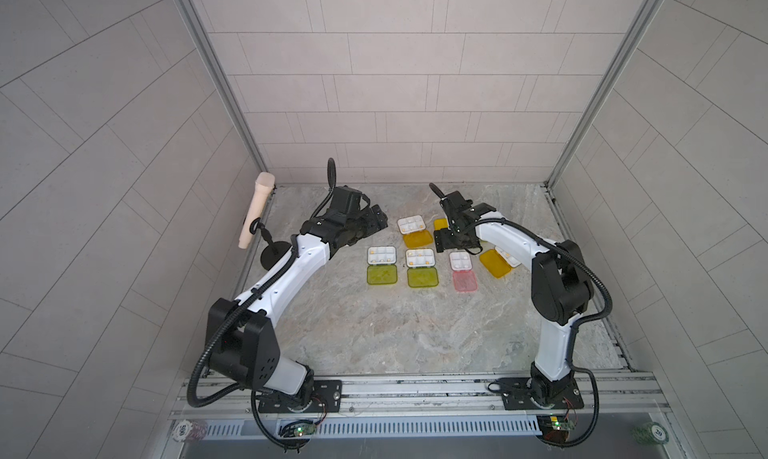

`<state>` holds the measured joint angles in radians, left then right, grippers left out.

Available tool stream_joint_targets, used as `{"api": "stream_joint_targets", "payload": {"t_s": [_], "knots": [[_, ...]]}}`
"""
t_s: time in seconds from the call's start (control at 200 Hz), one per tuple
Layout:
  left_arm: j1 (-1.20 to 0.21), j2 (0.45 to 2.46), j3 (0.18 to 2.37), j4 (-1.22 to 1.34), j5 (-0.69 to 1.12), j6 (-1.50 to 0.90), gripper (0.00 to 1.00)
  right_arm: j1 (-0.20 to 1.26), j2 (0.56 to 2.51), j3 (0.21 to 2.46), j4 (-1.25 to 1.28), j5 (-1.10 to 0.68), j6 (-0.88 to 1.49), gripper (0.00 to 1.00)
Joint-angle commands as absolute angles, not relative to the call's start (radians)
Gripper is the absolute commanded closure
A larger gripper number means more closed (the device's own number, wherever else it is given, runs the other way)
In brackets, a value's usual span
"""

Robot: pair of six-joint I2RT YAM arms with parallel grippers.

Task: Close pillboxes
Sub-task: Adjust the pillbox at the center of the board.

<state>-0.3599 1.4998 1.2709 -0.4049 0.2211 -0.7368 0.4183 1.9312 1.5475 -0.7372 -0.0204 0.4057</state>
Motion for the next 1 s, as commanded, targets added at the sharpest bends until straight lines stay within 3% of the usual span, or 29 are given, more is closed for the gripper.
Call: {"api": "stream_joint_targets", "payload": {"t_s": [0.0, 0.24, 0.51, 0.996], "knots": [[-0.343, 1.499, 1.268, -0.379, 0.281, -0.699, 0.11, 0.428, 1.944, 1.552, -0.708, -0.025, 0.438, 0.08], [-0.258, 1.481, 1.113, -0.192, 0.419, -0.840, 0.11, 0.439, 2.012, 1.586, -0.708, -0.058, 0.452, 0.08], [-0.227, 1.530, 1.103, -0.123, 0.557, -0.918, 0.12, 0.448, 2.091, 1.670, -0.739, -0.043, 0.450, 0.08], [-0.227, 1.555, 1.103, -0.106, 0.597, -0.933, 0.13, 0.467, 2.162, 1.761, -0.783, -0.039, 0.442, 0.09]]}}
